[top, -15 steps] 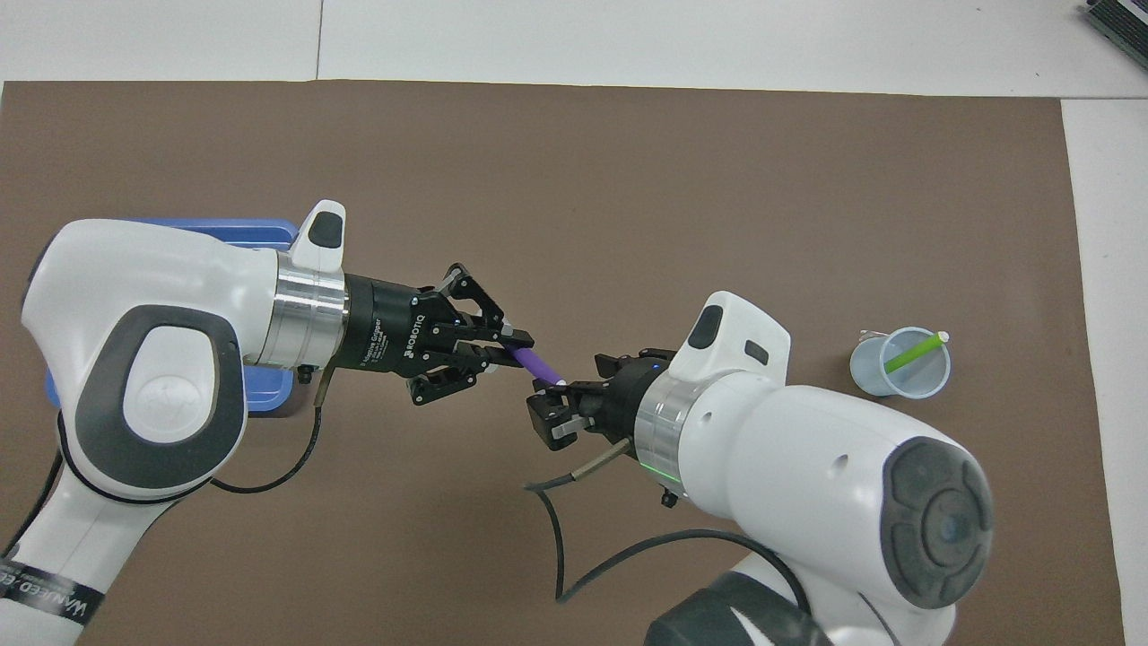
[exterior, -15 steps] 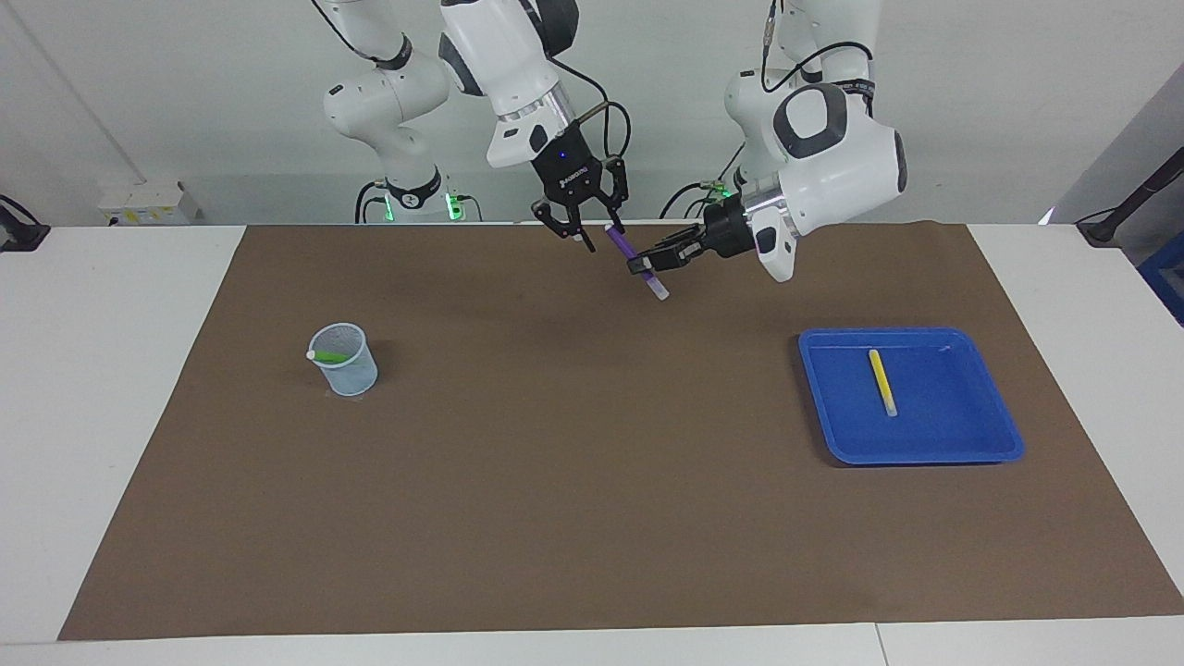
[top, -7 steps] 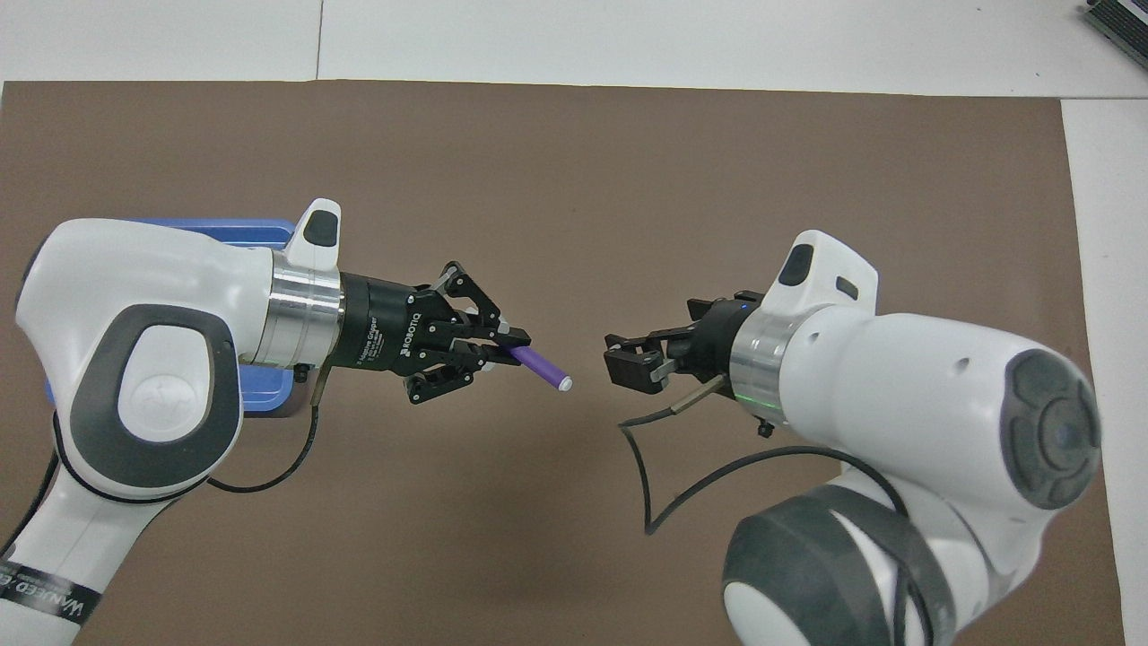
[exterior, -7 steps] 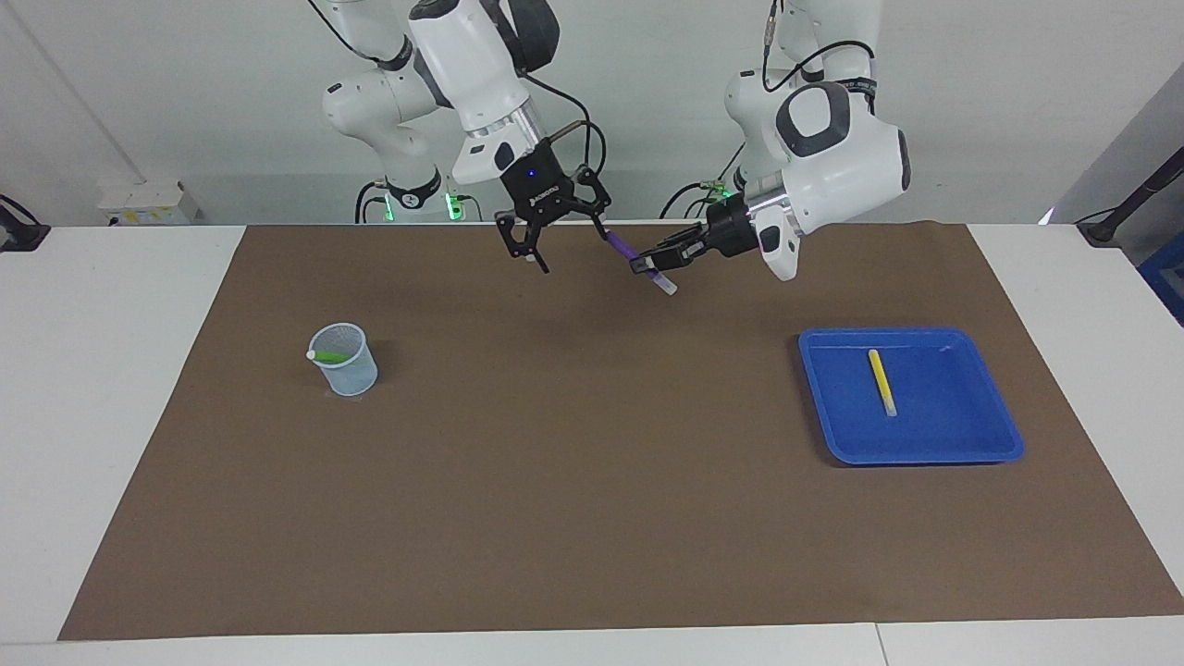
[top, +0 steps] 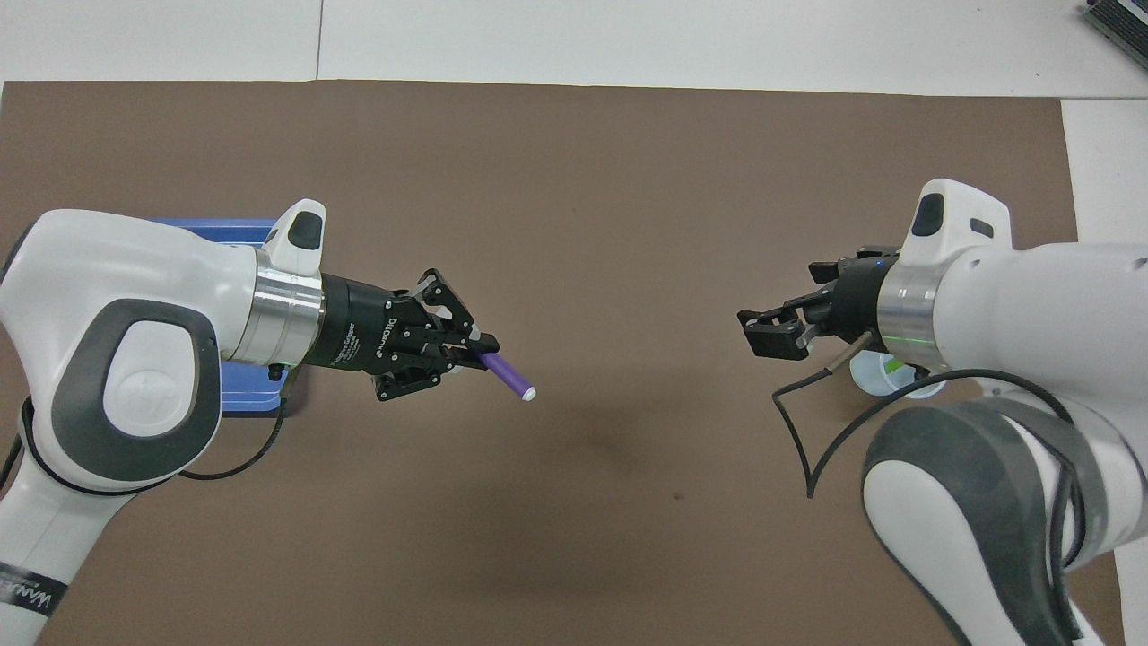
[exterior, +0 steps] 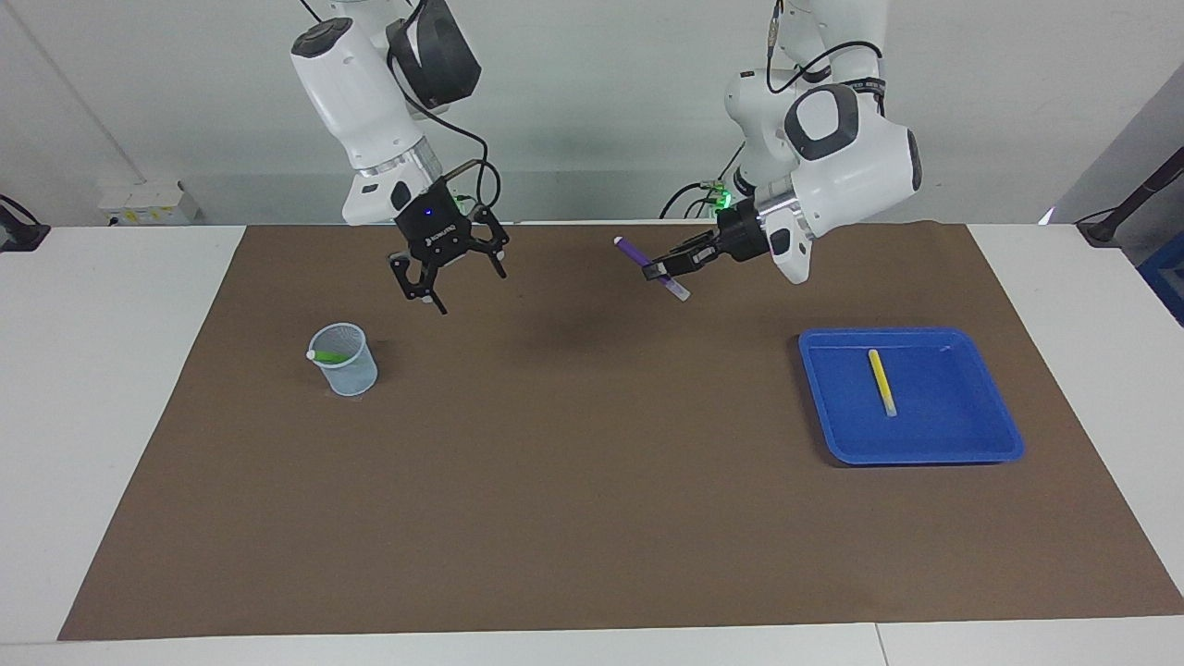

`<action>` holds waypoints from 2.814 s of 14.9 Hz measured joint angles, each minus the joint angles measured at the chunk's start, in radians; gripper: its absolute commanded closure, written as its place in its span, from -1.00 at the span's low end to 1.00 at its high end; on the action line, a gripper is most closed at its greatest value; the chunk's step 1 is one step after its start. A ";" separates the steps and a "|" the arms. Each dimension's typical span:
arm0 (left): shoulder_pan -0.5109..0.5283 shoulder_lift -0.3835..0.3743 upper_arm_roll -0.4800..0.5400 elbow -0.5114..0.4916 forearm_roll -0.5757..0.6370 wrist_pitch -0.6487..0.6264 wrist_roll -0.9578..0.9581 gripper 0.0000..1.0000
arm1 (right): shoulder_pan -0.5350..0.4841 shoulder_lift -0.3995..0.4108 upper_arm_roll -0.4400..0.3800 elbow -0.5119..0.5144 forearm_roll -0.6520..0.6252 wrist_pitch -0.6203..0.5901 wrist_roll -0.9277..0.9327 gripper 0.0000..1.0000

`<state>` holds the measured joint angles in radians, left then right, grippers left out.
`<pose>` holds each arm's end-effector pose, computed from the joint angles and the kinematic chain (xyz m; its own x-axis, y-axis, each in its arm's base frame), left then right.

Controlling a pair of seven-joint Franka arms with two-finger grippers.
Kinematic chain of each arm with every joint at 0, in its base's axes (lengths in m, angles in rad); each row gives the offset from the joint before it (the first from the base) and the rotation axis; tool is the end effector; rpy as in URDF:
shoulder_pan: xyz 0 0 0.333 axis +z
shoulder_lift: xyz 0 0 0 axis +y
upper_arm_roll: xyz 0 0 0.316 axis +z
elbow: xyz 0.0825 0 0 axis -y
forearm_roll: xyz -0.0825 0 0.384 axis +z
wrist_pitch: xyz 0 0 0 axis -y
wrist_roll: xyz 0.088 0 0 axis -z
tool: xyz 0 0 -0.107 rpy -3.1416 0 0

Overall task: Right arm passes pens to left for tray arrangement
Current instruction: 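Carry the purple pen to the tray while the right gripper returns to cup, then lower the purple pen into the tray and open the left gripper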

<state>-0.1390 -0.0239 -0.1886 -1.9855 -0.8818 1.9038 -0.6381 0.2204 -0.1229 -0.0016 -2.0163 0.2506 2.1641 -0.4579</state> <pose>0.5056 -0.2315 0.4929 0.7465 0.3630 -0.5576 0.6447 -0.6019 0.4713 0.5321 0.1283 0.5348 0.8068 0.4907 0.3290 0.5465 -0.8314 -0.1003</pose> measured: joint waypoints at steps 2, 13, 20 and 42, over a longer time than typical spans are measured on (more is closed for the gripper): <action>0.010 -0.001 0.002 0.000 0.121 -0.065 0.123 1.00 | -0.057 0.005 -0.001 -0.010 -0.043 -0.032 -0.039 -0.57; 0.067 -0.018 0.005 -0.007 0.739 -0.231 0.711 1.00 | -0.322 0.132 -0.004 -0.097 -0.257 -0.033 -0.035 0.53; 0.245 0.008 0.012 -0.023 0.882 -0.202 0.891 1.00 | -0.343 0.153 0.003 -0.094 -0.257 -0.035 0.229 0.24; 0.463 0.362 0.015 0.119 1.045 0.160 0.895 1.00 | -0.360 0.208 0.001 -0.047 -0.194 -0.071 0.455 0.45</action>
<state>0.3236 0.3380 -0.1741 -1.8665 0.1630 2.0638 0.2570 -0.1398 0.0852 -0.0003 -2.0637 0.0569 2.0934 -0.0026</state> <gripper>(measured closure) 0.815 0.678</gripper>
